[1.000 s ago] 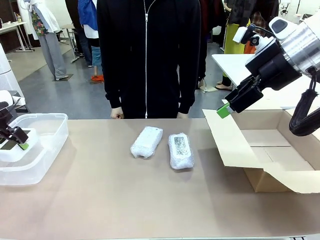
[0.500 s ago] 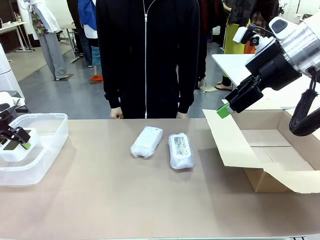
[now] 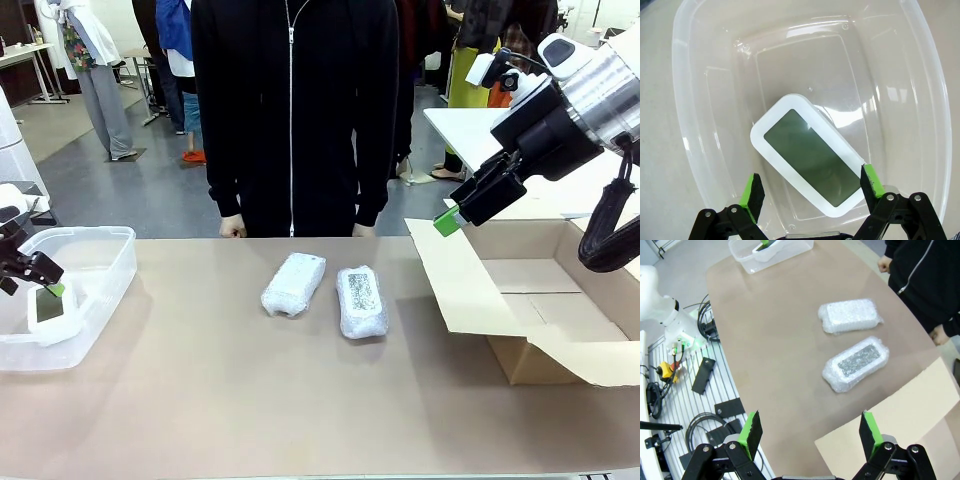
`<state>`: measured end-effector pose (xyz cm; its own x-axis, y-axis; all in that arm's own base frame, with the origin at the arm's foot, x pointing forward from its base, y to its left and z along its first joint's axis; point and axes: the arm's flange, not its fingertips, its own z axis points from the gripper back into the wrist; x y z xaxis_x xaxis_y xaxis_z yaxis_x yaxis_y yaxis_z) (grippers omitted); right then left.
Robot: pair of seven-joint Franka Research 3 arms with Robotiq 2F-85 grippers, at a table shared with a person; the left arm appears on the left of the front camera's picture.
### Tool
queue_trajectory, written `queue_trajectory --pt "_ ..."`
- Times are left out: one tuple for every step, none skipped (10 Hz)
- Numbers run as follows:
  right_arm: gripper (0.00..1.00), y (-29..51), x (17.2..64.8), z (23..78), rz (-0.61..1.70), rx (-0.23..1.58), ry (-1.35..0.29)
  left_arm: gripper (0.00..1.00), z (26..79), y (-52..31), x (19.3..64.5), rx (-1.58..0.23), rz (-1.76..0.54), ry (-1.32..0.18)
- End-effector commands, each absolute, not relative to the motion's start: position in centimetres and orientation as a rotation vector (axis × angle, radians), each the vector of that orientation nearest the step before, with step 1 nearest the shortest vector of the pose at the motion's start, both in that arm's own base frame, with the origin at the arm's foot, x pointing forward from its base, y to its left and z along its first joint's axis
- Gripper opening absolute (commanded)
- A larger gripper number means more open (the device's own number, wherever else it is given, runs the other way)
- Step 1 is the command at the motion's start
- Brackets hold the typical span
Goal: Separate and place wrapped and unwrapped clocks.
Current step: If the picked Digital clock is wrapped, place it in the Package Box ; if not, place it in the Organizing box.
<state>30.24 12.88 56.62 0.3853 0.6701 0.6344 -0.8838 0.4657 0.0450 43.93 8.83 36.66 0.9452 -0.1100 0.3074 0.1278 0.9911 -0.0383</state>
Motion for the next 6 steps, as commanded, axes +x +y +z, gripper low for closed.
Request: queue_trajectory --pt "1.00 12.8 30.2 56.5 1.025 0.416 -0.585 1.00 36.9 9.3 43.6 -0.060 -0.133 -0.299" --pt "1.00 12.8 30.2 56.5 1.025 0.416 -0.585 1.00 38.0 8.9 43.3 -0.070 -0.132 -0.304" --pt "1.00 12.8 30.2 56.5 1.025 0.416 -0.585 1.00 39.4 8.1 42.8 -0.066 -0.141 -0.312" --pt "1.00 12.8 30.2 56.5 1.025 0.416 -0.585 1.00 40.9 7.1 42.4 -0.059 -0.139 -0.317" --pt "1.00 12.8 30.2 56.5 1.025 0.416 -0.585 1.00 42.8 5.8 41.9 -0.036 -0.101 -0.314" --pt "1.00 12.8 30.2 56.5 1.025 0.416 -0.585 1.00 44.6 4.4 41.3 -0.063 -0.063 -0.331"
